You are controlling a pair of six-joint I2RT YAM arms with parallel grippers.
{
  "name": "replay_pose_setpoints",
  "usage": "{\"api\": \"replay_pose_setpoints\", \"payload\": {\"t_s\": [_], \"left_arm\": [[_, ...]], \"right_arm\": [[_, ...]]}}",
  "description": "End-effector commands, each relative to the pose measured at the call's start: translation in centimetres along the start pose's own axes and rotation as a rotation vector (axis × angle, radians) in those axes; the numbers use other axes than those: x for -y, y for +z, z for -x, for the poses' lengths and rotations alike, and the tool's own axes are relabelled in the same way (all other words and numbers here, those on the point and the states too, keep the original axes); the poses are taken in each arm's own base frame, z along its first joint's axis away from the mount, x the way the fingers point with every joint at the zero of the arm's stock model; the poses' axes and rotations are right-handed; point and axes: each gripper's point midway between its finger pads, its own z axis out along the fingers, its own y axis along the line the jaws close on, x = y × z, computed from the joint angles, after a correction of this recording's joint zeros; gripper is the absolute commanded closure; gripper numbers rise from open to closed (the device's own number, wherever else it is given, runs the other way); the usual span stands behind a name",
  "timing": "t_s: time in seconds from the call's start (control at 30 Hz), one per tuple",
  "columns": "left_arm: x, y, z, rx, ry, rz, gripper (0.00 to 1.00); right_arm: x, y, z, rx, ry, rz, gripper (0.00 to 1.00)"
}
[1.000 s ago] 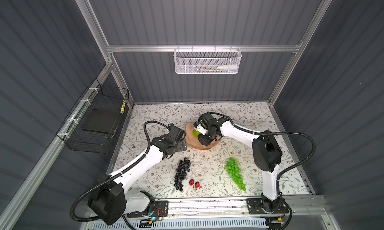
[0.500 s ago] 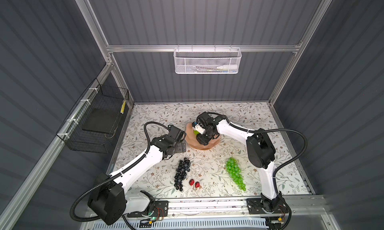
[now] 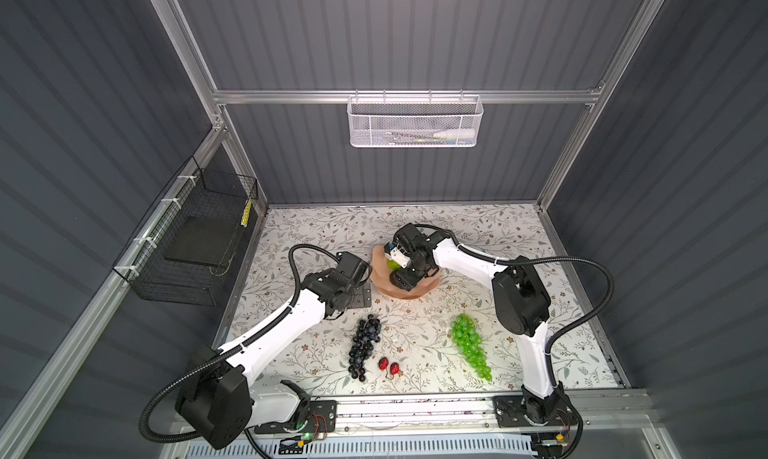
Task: Place and organize the fake fruits in the fruit bowl
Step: 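Carry the dark avocado with the right gripper into the pink bowl, then open the right gripper to release the avocado and lift it away, then lower the left gripper onto the black grapes and close on their stem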
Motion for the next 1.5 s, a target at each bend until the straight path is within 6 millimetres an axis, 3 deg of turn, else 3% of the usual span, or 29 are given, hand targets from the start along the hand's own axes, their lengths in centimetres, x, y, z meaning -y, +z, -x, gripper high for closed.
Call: {"api": "replay_pose_setpoints", "payload": {"t_s": [0.0, 0.13, 0.27, 0.47, 0.6, 0.87, 1.03, 1.2, 1.47], "left_arm": [[0.0, -1.5, 0.7, 0.015, 0.006, -0.013, 0.04], [-0.1, -2.0, 0.7, 0.012, 0.01, -0.021, 0.06], [1.1, -2.4, 0.1, -0.031, 0.044, -0.09, 0.1], [3.4, -2.0, -3.4, -0.216, 0.112, -0.221, 0.21], [4.6, -1.1, -5.7, -0.326, 0.124, -0.29, 0.27], [6.3, 0.5, -6.5, -0.39, 0.152, -0.345, 0.38], [6.5, 1.5, -6.8, -0.415, 0.198, -0.331, 0.38], [7.0, 2.2, -7.1, -0.434, 0.282, -0.295, 0.43], [7.4, 3.2, -7.1, -0.44, 0.362, -0.239, 0.59]], "right_arm": [[0.3, -1.8, 0.8, 0.024, 0.008, -0.017, 0.25], [-0.3, -5.1, 2.0, 0.098, 0.013, 0.0, 0.24], [-1.8, -8.6, 3.3, 0.189, 0.017, 0.046, 0.24], [-4.6, -12.0, 3.7, 0.333, 0.05, 0.141, 0.24], [-5.3, -11.6, 2.5, 0.384, 0.09, 0.165, 0.25], [-5.2, -10.1, 0.8, 0.351, 0.112, 0.15, 0.26], [-4.9, -9.9, 0.9, 0.375, 0.136, 0.137, 0.26], [-4.2, -9.0, -0.6, 0.344, 0.184, 0.116, 0.27], [-3.7, -8.4, -1.6, 0.354, 0.217, 0.103, 0.27]]}}
